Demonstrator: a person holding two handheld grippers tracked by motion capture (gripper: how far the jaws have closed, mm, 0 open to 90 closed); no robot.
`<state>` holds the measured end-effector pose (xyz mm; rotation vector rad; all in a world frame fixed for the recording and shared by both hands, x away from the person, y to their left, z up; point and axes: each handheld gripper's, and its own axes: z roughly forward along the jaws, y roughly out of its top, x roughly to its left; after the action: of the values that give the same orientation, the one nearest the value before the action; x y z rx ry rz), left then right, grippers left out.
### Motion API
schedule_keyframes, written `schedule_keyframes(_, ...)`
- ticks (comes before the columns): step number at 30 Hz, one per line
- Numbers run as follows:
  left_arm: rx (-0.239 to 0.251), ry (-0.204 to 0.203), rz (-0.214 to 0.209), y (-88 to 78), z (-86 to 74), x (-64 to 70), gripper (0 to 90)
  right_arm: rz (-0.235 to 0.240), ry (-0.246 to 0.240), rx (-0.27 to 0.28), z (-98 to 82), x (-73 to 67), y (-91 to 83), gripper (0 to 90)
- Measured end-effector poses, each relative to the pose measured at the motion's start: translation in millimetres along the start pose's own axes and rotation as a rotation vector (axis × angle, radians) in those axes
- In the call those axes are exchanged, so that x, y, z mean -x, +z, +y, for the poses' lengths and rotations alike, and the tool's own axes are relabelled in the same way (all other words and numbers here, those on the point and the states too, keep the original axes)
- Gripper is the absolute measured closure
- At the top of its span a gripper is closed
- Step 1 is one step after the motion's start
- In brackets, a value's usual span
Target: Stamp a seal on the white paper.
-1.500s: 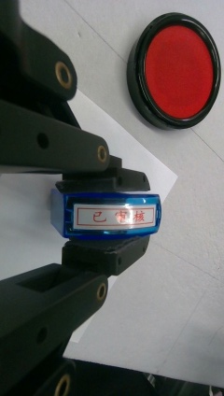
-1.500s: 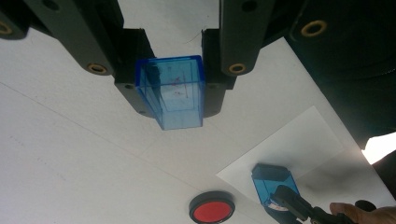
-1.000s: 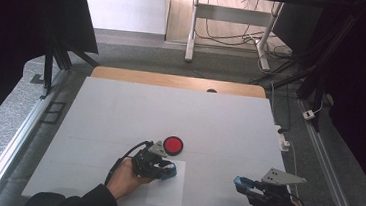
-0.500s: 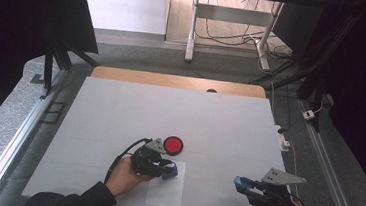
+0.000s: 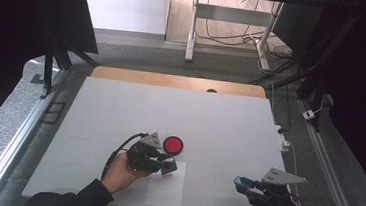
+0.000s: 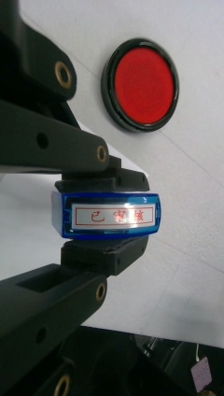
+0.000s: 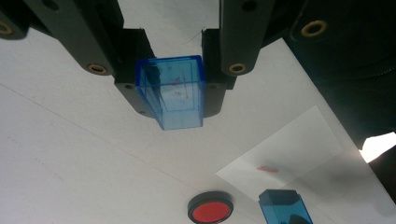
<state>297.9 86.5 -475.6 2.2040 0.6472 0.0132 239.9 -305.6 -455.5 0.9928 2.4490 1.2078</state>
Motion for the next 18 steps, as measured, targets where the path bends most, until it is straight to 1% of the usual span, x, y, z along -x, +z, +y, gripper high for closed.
schedule_keyframes(9, 0.043, 0.000, -0.003, -15.9, 5.1, -2.9, 70.5, 0.001, 0.001, 0.000, 0.1, 0.1, 0.1, 68.4)
schedule_keyframes(18, 0.095, 0.020, -0.023, -30.4, 9.2, -3.4, 70.5, 0.004, 0.003, 0.003, -0.1, 0.2, -0.2, 68.4)
